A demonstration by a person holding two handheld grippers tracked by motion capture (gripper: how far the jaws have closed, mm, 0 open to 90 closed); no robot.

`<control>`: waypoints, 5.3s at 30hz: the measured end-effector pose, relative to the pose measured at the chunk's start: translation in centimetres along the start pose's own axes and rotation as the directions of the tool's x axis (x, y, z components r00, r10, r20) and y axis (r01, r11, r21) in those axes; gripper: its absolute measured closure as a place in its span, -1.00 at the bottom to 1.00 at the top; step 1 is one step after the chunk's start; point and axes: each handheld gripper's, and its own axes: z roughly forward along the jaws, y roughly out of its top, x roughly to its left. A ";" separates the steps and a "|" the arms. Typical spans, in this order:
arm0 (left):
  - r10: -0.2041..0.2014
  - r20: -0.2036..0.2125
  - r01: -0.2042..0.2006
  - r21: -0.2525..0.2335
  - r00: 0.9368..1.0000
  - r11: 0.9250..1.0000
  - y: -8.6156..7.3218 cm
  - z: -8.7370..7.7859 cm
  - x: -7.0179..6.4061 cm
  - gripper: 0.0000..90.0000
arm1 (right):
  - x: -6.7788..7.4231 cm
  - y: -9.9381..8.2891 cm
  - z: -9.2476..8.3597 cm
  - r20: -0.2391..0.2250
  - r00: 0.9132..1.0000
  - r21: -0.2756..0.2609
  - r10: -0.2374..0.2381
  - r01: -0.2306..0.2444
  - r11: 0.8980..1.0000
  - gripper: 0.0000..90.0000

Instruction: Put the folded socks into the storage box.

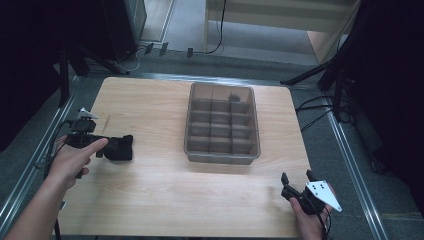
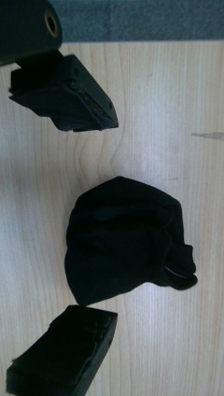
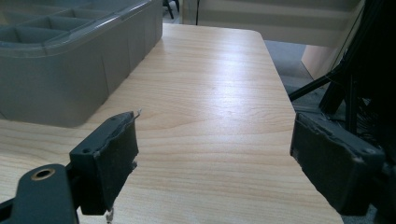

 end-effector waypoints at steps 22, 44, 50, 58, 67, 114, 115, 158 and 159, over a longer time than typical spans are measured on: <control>-0.038 -0.029 0.042 0.181 0.999 0.983 2.3 3.6 -1.1 -0.25 | 0.1 0.0 0.2 0.006 1.000 0.009 -0.018 0.018 1.000 -0.66; 0.045 0.021 -0.048 0.178 0.999 0.983 2.8 3.3 -3.1 -0.86 | 0.3 0.0 0.2 0.003 0.999 0.022 -0.034 0.034 0.999 -0.66; 0.049 -0.009 -0.046 0.193 0.999 0.980 2.8 4.1 -4.1 -0.86 | 0.3 0.0 0.3 0.002 0.999 0.021 -0.038 0.038 0.999 -0.66; 0.095 -0.082 -0.074 0.226 0.992 0.971 2.4 5.1 -4.7 -0.67 | 0.2 0.0 0.3 0.005 0.999 0.020 -0.035 0.035 0.999 -0.66; 0.116 -0.125 -0.087 0.212 0.985 0.973 2.1 5.5 -4.8 -0.35 | 0.3 0.0 0.3 0.006 0.999 0.022 -0.038 0.038 0.999 -0.66; 0.795 0.104 -0.801 0.020 0.597 0.599 6.6 -7.4 -13.6 0.71 | 0.3 0.0 0.4 -0.015 0.999 0.028 -0.041 0.041 0.999 -0.66; 0.809 0.105 -0.814 0.018 0.579 0.580 6.6 -7.6 -14.1 0.71 | 0.3 0.0 0.5 -0.017 0.999 0.028 -0.041 0.041 0.999 -0.66; 0.939 0.198 -0.936 -0.158 0.281 0.313 6.4 -0.8 -26.4 0.69 | 0.3 0.0 0.8 -0.066 0.997 0.055 -0.043 0.047 0.997 -0.67; 0.937 0.202 -0.934 -0.158 0.286 0.319 6.4 -0.4 -26.5 0.69 | 0.3 0.0 0.8 -0.066 0.997 0.056 -0.042 0.046 0.997 -0.67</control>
